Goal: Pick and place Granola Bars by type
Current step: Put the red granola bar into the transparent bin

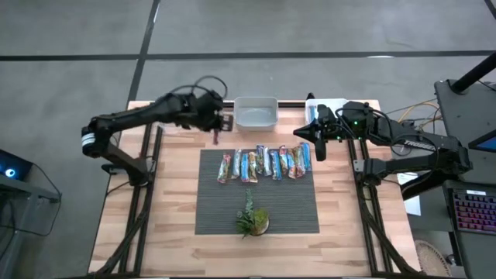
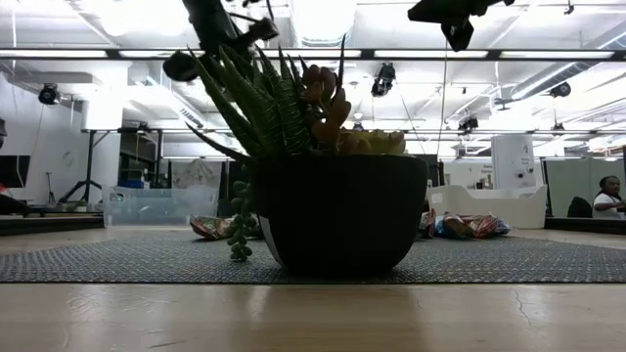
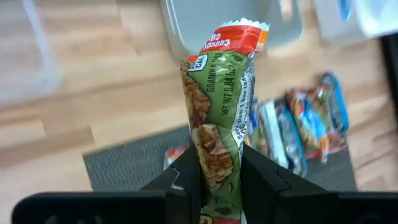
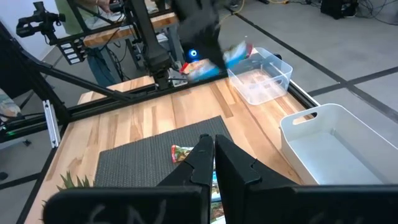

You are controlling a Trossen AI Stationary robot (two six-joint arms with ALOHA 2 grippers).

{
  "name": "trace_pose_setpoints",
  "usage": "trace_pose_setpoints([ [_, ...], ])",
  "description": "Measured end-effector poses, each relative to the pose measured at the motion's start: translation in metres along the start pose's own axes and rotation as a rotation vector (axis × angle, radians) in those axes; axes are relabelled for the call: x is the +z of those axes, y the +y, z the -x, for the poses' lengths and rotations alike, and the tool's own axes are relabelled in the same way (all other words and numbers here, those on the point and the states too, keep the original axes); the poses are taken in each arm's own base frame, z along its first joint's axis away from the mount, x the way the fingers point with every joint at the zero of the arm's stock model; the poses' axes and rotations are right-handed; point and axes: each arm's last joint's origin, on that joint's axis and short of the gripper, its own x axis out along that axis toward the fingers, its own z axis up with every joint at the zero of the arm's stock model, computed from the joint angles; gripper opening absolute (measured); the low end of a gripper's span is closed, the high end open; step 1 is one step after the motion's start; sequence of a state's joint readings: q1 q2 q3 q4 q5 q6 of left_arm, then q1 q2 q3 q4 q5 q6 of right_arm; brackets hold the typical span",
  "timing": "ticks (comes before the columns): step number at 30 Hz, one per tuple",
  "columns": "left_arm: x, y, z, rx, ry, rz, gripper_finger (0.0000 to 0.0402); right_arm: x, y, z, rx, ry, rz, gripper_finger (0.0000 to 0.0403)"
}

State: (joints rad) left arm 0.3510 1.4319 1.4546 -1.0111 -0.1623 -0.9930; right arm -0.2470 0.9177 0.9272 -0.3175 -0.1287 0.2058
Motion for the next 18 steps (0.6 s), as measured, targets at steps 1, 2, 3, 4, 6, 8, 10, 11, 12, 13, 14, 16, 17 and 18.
trace_pose_setpoints([
  [1, 0.005, 0.003, 0.005, -0.006, -0.018, 0.004, 0.0067, 0.0, 0.0, 0.0, 0.0, 0.0, 0.0, 0.0008],
  [2, 0.009, 0.006, 0.008, -0.009, -0.032, 0.007, 0.0067, 0.0, 0.0, 0.0, 0.0, 0.0, 0.0, 0.0008],
  [3, 0.014, 0.008, 0.012, -0.014, -0.047, 0.013, 0.0067, 0.0, 0.0, 0.0, 0.0, 0.0, 0.0, 0.0008],
  [4, 0.018, 0.01, 0.015, -0.019, -0.063, 0.017, 0.0067, 0.0, 0.0, 0.0, 0.0, 0.0, 0.0, 0.0008],
  [6, 0.026, 0.016, 0.022, -0.021, -0.088, 0.025, 0.0067, 0.0, 0.0, 0.0, 0.0, 0.0, 0.0, 0.0008],
  [8, 0.032, 0.017, 0.027, -0.031, -0.11, 0.03, 0.0067, 0.0, 0.0, 0.0, 0.0, 0.0, 0.0, 0.0008],
  [10, 0.035, 0.018, 0.031, -0.035, -0.122, 0.022, 0.0067, 0.0, 0.0, 0.0, 0.0, 0.0, 0.0, 0.0008],
  [11, 0.037, 0.018, 0.032, -0.038, -0.128, 0.017, 0.0067, 0.0, 0.0, 0.0, 0.0, 0.0, 0.0, 0.0008],
  [12, 0.039, 0.018, 0.033, -0.039, -0.133, 0.012, 0.0067, 0.0, 0.0, 0.0, 0.0, 0.0, -0.001, 0.0008],
  [13, 0.041, 0.019, 0.034, -0.039, -0.138, 0.009, 0.0067, 0.0, 0.0, 0.0, 0.0, 0.0, -0.002, 0.0008],
  [14, 0.044, 0.021, 0.033, -0.036, -0.145, 0.012, 0.0067, 0.0, 0.0, 0.0, 0.0, 0.0, -0.003, 0.0008],
  [16, 0.049, 0.025, 0.033, -0.023, -0.156, 0.018, 0.0067, 0.0, 0.0, 0.0, 0.0, 0.0, -0.003, 0.0008],
  [17, 0.051, 0.027, 0.032, -0.016, -0.162, 0.025, 0.0067, 0.0, 0.0, 0.0, 0.0, 0.0, -0.003, 0.0008],
  [18, 0.055, 0.031, 0.032, -0.007, -0.167, 0.036, 0.0067, 0.0, 0.0, 0.0, 0.0, 0.0, -0.003, 0.0008],
])
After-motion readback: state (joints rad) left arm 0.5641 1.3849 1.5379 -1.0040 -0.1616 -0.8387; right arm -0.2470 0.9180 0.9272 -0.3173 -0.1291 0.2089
